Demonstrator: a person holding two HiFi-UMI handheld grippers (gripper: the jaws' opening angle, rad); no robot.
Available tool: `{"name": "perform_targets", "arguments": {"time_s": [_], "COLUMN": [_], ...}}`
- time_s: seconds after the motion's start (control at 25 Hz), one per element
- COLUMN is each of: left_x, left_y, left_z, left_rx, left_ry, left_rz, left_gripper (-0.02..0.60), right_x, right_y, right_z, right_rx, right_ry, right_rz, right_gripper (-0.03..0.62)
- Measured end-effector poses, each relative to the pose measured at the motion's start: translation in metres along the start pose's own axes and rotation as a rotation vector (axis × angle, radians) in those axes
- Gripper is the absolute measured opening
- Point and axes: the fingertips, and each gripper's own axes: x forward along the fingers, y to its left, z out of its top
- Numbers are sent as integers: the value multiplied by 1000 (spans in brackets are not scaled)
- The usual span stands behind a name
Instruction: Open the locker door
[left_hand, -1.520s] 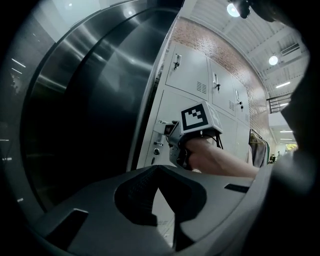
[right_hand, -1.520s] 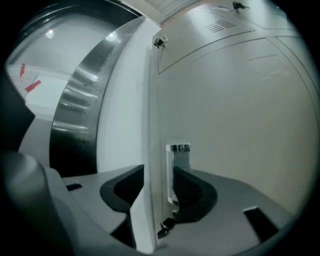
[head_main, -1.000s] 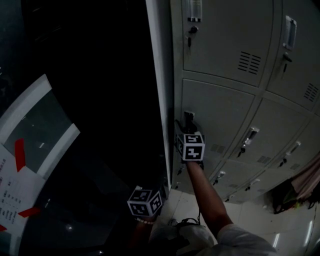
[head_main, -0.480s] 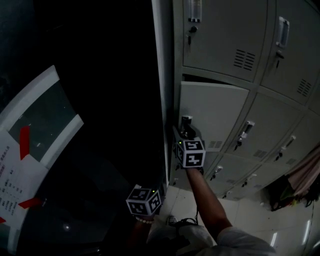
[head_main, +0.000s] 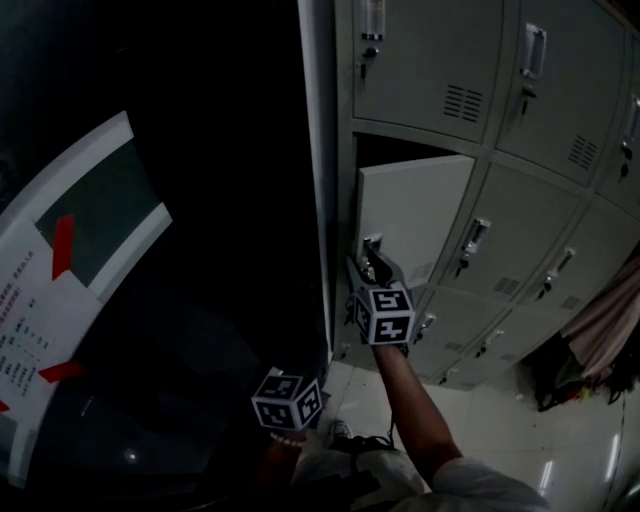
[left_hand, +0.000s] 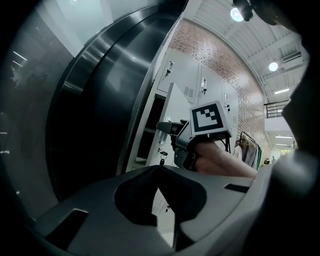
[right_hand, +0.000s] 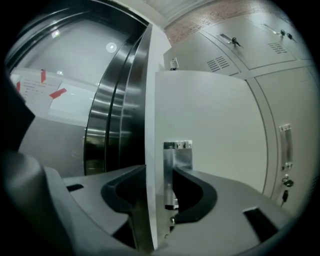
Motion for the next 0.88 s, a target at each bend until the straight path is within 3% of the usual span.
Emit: {"name": "perform_targets", "arguments": {"time_s": [0.32,0.44,0.6,0.88], "left_x": [-23,-32,-39,-34], "left_y": [-36,-48,-67,-93], "left_z": [-24,-30,-31,-29], "left_rx": [6,13,31,70], "left_ry": [14,23,18,32], "left_rz": [-32,-34,-54,-96], "left_gripper": [-8,-6,-8,-8], "right_x": [-49,-64,-83,-120], "right_y": [-6,-14,-18,-34], "right_z": [-2,-1,-3,-6], "right_rx": [-18,-15,-16,-76], "right_ry": [-16,-12,-1,8], "right_rz": [-10,-26,-5,-93], "right_gripper": [169,127,130,166]}}
